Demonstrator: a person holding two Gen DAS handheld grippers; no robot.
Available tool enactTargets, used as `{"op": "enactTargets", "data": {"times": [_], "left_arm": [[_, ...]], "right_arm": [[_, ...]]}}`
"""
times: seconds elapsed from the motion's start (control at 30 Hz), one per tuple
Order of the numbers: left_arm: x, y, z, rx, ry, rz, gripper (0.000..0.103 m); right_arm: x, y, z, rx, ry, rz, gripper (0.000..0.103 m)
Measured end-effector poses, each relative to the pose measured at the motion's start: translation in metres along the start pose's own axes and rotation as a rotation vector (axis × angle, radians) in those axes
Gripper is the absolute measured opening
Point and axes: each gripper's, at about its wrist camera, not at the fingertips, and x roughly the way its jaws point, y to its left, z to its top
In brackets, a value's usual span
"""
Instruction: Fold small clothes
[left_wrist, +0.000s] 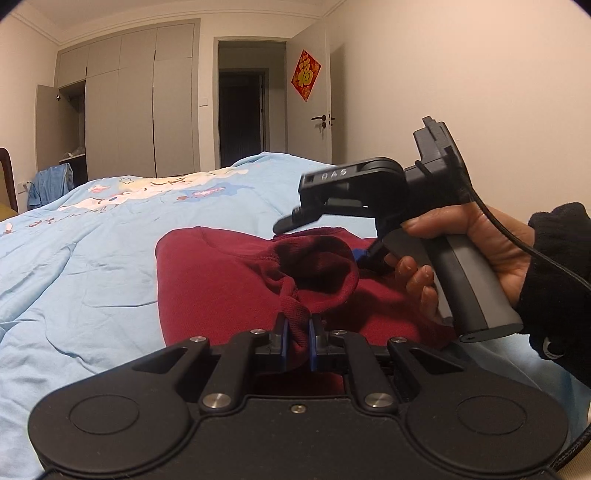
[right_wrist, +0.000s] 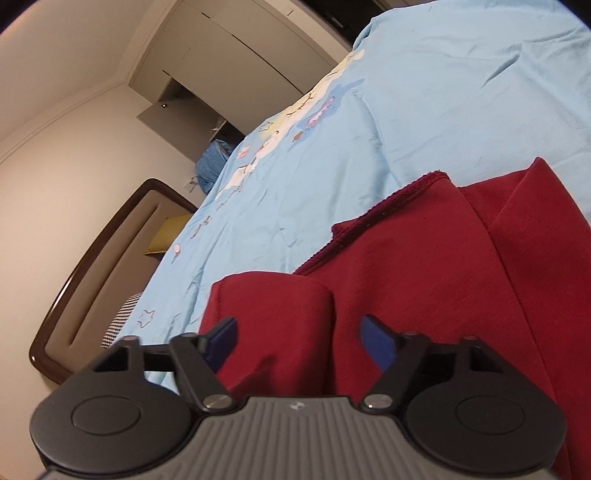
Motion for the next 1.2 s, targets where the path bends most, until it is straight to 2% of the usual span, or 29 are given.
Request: {"op": "enactTargets", "data": {"times": [0.03,0.13,0.33,0.57,0.73,1.2], "left_arm": [[-0.001,-0.001,0.000,0.000,0.000,0.000,0.011],[-0.002,-0.002,0.000,0.002,-0.001,0.000,0.011],[-0.003,-0.002,0.001,0.002,-0.003,0.002,0.011],[-0.006,-0.010,0.008,0.021,-0.022,0.006,0.010],[-0.004,-0.022,0.017,0.042,-0.039,-0.017,0.010],[0.013,-0.058,0.029,0.126,-0.048,-0.131,0.010]], "right_arm": [[0.000,0.000,-0.001,-0.007,-0.001,-0.007,0.056],[0.004,0.003,-0.005,-0.028,0.011,-0.020,0.030],[0.005,0.021,-0.009,-0.140,-0.023,-0.044,0.014],[-0.023,0.037,-0.005,-0.254,-0.129,-0.038,0.011],[-0.044,0.039,-0.003,-0.294,-0.186,-0.052,0.010],[-0.101,0.000,0.011,-0.263,-0.304,-0.139,0.007]]}}
